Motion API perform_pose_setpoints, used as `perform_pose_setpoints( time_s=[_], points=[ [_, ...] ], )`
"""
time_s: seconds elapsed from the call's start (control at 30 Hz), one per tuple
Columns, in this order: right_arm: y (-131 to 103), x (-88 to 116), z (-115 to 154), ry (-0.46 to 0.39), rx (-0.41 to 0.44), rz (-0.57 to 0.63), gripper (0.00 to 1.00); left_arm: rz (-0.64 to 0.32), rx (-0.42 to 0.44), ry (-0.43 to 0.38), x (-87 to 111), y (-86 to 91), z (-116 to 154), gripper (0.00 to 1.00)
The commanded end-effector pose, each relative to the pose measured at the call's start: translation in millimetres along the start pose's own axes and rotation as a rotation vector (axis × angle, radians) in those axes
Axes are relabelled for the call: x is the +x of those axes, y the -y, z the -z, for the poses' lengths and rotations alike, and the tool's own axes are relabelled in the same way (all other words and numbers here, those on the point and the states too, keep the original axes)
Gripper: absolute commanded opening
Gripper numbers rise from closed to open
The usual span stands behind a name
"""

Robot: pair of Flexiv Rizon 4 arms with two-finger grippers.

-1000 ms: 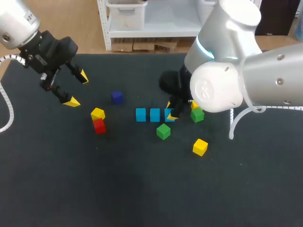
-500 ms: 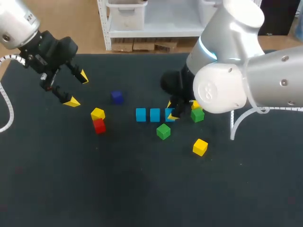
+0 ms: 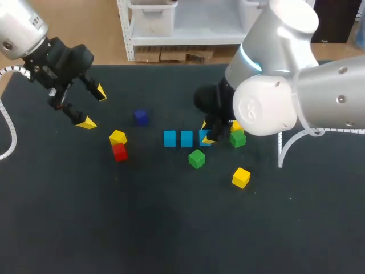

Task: Place the blue cubes, place green cubes on the blue cubes, place the yellow cubes on the green cubes, then place the red cubes on the yellow cubes, and place purple cube on the red cubes.

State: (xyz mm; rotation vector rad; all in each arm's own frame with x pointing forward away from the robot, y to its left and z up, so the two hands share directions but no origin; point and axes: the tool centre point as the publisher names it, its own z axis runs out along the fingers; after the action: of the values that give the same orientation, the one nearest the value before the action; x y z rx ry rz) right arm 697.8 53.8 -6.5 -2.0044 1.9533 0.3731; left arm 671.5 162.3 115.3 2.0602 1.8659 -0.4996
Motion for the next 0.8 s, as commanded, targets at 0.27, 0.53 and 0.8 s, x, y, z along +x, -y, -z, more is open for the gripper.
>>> perform_pose_setpoints(
  time_s=[0.27,0.53,0.8],
  points=[
    [1.7,-3.2,-3.1,0.006,-0.009,0.007,0.0,-0.003,0.002,0.002,1.1,-1.2,-0.4,1.0],
    [1.8,-3.7,-3.1,-0.002,-0.007,0.005,0.0,-0.003,0.002,0.002,1.1,-1.2,-0.4,1.0],
    [1.1,-3.3,-3.1,-0.006,-0.004,0.004,0.0,-0.003,0.002,0.002,1.1,-1.2,-0.4,1.0]
  ],
)
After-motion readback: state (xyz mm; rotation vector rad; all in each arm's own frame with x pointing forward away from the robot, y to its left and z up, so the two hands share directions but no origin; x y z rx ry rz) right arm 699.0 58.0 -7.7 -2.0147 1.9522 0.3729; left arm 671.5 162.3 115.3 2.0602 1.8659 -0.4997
